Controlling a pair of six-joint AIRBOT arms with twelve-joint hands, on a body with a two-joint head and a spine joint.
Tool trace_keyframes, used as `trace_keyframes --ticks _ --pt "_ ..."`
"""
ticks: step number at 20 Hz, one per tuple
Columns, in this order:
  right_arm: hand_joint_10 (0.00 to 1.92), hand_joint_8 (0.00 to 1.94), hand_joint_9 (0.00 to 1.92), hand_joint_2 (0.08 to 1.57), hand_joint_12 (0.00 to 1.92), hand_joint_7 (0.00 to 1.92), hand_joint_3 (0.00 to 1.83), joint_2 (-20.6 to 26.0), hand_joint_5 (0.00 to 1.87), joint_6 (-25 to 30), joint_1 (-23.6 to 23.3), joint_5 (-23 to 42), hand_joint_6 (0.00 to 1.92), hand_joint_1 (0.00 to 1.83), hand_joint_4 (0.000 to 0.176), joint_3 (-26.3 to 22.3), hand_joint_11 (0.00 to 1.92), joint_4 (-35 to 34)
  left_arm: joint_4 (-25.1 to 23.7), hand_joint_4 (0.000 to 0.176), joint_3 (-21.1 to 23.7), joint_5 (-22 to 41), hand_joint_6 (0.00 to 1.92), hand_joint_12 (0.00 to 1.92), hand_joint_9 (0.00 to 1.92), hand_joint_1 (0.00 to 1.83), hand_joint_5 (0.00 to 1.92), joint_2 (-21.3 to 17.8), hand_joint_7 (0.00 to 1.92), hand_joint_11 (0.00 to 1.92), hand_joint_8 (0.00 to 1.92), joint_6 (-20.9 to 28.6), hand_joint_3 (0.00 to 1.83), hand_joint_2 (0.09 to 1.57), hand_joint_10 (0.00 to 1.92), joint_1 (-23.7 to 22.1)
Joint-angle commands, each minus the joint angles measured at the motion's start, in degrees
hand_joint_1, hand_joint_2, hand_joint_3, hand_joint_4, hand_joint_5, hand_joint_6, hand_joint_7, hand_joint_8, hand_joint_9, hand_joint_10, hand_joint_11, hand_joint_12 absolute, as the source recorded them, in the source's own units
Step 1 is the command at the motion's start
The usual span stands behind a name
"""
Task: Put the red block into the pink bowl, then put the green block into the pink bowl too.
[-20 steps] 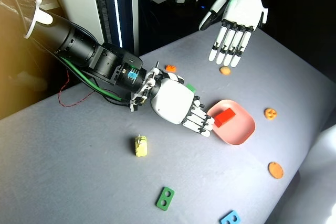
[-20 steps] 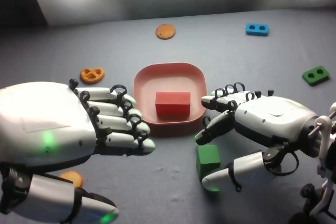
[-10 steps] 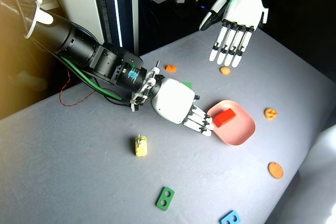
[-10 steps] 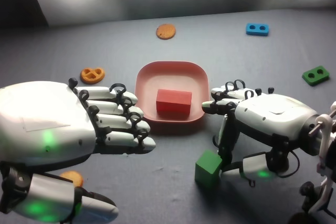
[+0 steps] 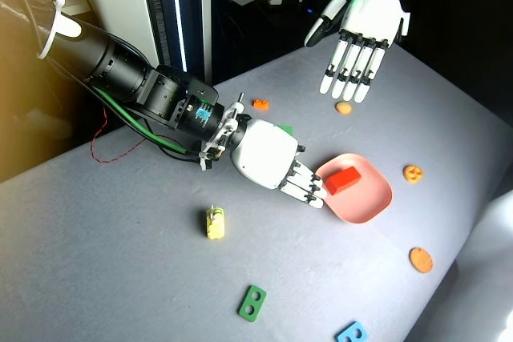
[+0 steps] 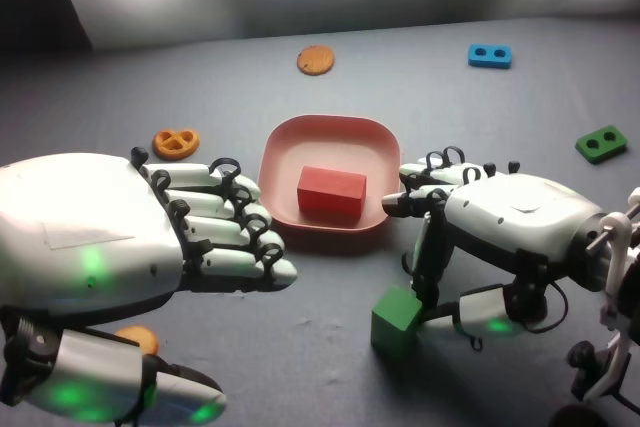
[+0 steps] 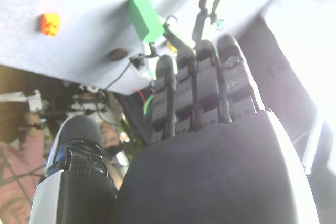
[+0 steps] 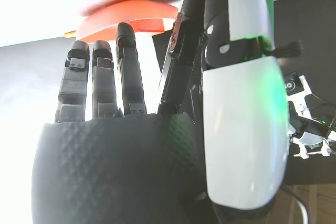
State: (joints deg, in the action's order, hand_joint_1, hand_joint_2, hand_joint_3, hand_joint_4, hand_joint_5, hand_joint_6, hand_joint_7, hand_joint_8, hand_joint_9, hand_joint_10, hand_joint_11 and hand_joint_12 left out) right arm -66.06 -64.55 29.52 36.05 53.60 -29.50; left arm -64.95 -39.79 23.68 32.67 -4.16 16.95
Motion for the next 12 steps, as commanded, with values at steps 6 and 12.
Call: trace_keyframes --ticks 6,12 --pt "0.01 0.01 0.05 0.95 0.00 0.36 0.00 1.1 1.46 0.5 -1.9 4.9 0.13 1.12 0.176 -0.1 0.00 1.3 1.9 0.000 0.1 3.2 0.00 0.26 0.16 0.00 0.29 -0.2 0.23 0.00 0.00 0.3 0.00 1.27 0.00 -1.1" --pt "0.00 0.00 0.02 0.95 0.00 0.30 0.00 1.6 1.46 1.0 -3.1 4.9 0.12 1.12 0.176 -0.1 0.00 1.3 1.9 0.000 0.0 3.0 0.00 0.13 0.11 0.00 0.24 -0.2 0.18 0.00 0.00 0.3 0.00 1.27 0.00 -1.8"
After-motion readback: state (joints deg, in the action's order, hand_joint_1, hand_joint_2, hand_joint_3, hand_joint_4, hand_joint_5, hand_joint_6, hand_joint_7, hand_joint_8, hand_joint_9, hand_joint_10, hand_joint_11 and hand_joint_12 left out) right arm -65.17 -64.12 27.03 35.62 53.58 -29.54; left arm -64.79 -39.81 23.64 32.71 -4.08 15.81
